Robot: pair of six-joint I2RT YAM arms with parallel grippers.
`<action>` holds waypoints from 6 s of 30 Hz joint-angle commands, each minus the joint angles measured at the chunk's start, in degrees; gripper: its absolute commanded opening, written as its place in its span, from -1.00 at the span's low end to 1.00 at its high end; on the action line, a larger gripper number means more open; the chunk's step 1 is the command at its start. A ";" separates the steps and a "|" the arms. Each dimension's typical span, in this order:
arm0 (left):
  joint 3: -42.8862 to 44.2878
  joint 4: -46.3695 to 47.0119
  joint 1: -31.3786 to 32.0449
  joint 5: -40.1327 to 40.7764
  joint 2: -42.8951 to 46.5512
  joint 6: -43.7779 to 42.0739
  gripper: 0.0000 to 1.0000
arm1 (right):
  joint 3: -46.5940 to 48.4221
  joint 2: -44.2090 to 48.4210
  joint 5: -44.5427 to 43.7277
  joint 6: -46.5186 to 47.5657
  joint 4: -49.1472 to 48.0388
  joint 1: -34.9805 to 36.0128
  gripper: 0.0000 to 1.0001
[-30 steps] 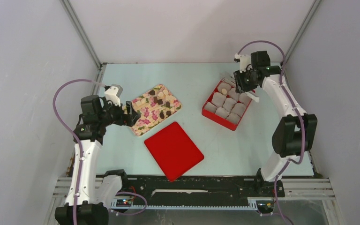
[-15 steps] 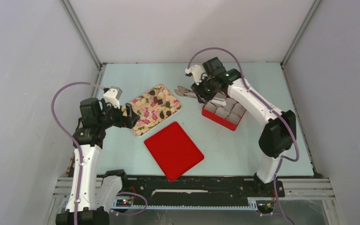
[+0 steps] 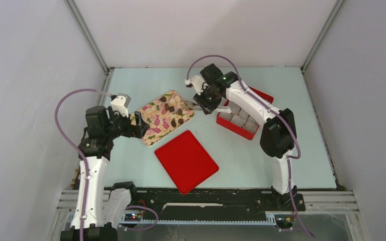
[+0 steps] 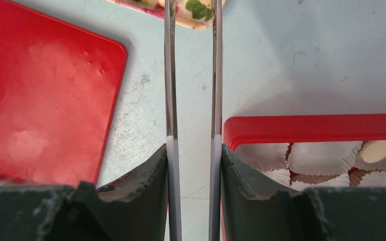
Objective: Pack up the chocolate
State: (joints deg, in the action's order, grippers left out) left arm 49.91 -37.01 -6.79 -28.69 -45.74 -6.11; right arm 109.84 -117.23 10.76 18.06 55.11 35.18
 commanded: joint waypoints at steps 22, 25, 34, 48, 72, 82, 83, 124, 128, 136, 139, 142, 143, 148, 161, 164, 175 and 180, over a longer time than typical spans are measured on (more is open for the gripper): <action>-1.74 0.84 -0.42 0.13 0.35 -1.46 0.89 | 1.93 -4.06 -0.89 1.40 3.42 2.03 -0.07; -1.75 0.95 -0.42 0.13 0.27 -1.46 0.89 | 2.21 -4.80 -1.95 1.45 3.55 2.00 -0.07; -1.88 1.06 -0.37 -0.05 0.36 -1.45 0.89 | 3.65 -6.48 -0.40 1.71 5.02 2.02 -0.12; -1.88 1.40 -0.42 -0.23 0.20 -1.20 0.89 | 5.46 -0.85 3.16 0.92 6.93 1.18 -0.53; 0.49 2.43 3.17 -4.90 -7.84 0.90 0.93 | -14.55 22.54 6.86 -0.14 3.53 -24.56 -0.60; 2.44 -0.34 8.83 -4.56 -10.38 -2.67 0.99 | -23.09 25.76 -1.46 2.64 -0.38 -32.67 -0.59; 2.44 -0.43 8.93 -4.47 -10.34 -2.72 0.99 | -23.36 25.42 -1.65 2.60 -0.70 -33.13 -0.59; 1.00 -1.35 8.98 -2.87 -7.39 -3.80 0.99 | -19.75 14.25 -2.59 -1.03 -6.76 -34.66 -0.12; 0.87 -1.35 8.98 -2.88 -7.19 -3.83 0.99 | -19.49 14.88 -2.43 -1.19 -6.43 -34.66 -0.10; 0.80 -1.32 8.98 -3.04 -7.03 -3.87 1.00 | -19.24 18.00 -0.92 -1.69 -6.10 -34.66 -0.14; 0.87 -1.30 8.98 -2.61 -7.04 -3.99 0.99 | -19.39 20.47 1.29 -1.16 -7.01 -33.22 -0.19; 0.94 -1.13 8.91 -1.21 -6.96 -4.21 0.99 | -19.92 22.24 3.36 -0.49 -7.73 -30.00 -0.22; 1.03 -1.05 8.85 -0.61 -6.92 -4.37 0.99 | -19.78 22.39 3.54 -0.27 -7.74 -28.65 -0.23; 0.70 -0.82 8.09 1.89 -6.12 -4.29 0.99 | -16.28 20.55 5.28 -0.58 -7.43 -20.56 -0.25; -1.42 -0.30 4.43 3.00 -1.09 -3.52 0.99 | 6.15 0.25 5.54 -1.95 -1.61 -4.19 -0.25; -1.93 -0.36 3.59 2.19 -0.04 -3.48 0.99 | 10.18 -3.52 5.38 -1.96 -0.42 -2.63 -0.25; -2.45 0.11 2.74 0.96 0.72 -3.23 0.99 | 13.74 -9.92 2.24 -1.66 0.42 -0.11 -0.19; -2.70 0.12 2.60 0.88 0.87 -3.28 0.99 | 13.66 -10.84 0.48 -1.62 -0.15 -0.10 -0.18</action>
State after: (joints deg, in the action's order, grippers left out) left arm 48.45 -38.28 -3.60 -26.26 -45.47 -9.08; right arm 120.51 -127.68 13.26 16.51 56.03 34.98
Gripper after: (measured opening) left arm 0.996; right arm 0.412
